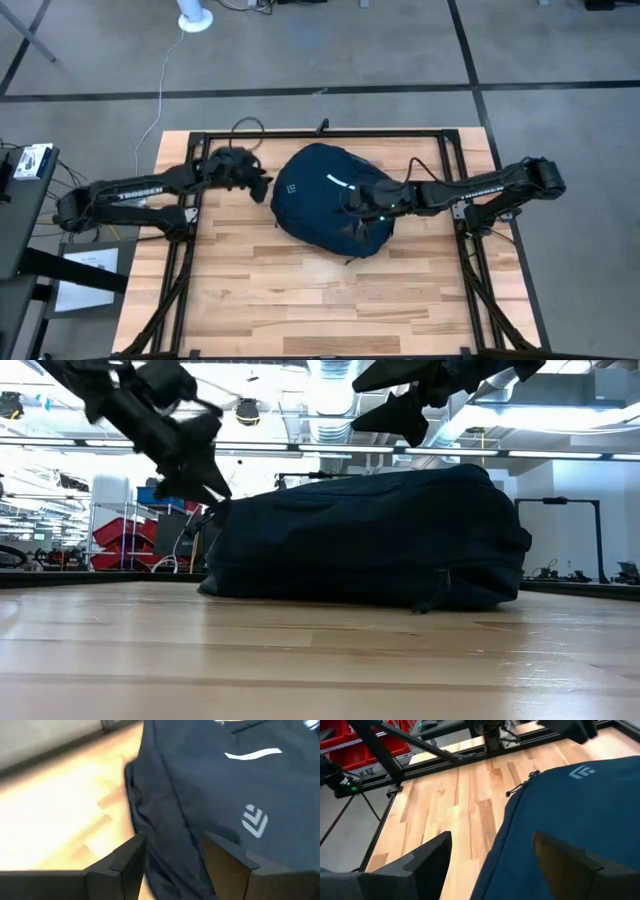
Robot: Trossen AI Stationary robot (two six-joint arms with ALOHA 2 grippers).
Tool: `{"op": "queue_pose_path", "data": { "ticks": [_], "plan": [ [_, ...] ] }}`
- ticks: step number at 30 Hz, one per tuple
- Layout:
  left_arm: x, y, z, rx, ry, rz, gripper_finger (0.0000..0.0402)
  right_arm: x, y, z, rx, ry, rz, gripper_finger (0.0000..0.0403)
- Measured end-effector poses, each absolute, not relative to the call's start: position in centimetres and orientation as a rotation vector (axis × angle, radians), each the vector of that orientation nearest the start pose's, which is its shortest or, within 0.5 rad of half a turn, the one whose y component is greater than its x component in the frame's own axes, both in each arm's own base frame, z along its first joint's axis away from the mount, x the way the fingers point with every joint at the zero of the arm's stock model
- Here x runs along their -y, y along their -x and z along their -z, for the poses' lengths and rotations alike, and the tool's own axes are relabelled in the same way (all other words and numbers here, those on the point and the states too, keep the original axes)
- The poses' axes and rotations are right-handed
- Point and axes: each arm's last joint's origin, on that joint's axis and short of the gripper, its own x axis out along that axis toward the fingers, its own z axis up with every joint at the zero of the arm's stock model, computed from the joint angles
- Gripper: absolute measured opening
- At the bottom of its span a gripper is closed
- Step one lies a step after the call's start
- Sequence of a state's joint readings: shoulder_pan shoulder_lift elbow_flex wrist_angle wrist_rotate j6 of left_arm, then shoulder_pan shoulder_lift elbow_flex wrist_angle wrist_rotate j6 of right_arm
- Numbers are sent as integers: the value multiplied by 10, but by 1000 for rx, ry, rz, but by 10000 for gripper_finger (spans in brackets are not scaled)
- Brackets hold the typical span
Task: Unpack backpack
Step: Open the dark blue backpack
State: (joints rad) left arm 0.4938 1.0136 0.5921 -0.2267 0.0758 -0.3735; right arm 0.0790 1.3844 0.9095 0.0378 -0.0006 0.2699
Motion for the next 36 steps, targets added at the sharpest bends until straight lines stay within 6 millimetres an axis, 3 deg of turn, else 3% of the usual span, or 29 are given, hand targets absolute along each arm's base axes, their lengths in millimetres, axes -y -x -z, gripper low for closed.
{"op": "queue_pose_path", "data": {
  "ticks": [6,13,16,18,21,23,28,36],
  "plan": [
    [-128,-201,-197,-526,787,-362,198,-29,-304,-261,-455,-247,-33,270],
    [-142,-217,-160,-598,958,-311,206,-35,-303,-259,-471,-257,-47,270],
    [-142,-219,-150,-631,977,-312,177,-36,-303,-259,-479,-256,-49,270],
    [-141,-221,-147,-643,978,-308,134,-36,-303,-258,-485,-254,-47,270],
    [-139,-224,-152,-614,952,-288,41,-34,-302,-256,-503,-253,-38,270],
    [-136,-226,-158,-583,933,-274,14,-31,-302,-256,-506,-251,-29,270],
    [-117,-228,-180,-538,930,-236,2,-29,-300,-252,-559,-249,-13,270],
    [-60,-228,-216,-476,925,-243,0,-45,-286,-247,-687,-276,-33,270]
  ]
}}
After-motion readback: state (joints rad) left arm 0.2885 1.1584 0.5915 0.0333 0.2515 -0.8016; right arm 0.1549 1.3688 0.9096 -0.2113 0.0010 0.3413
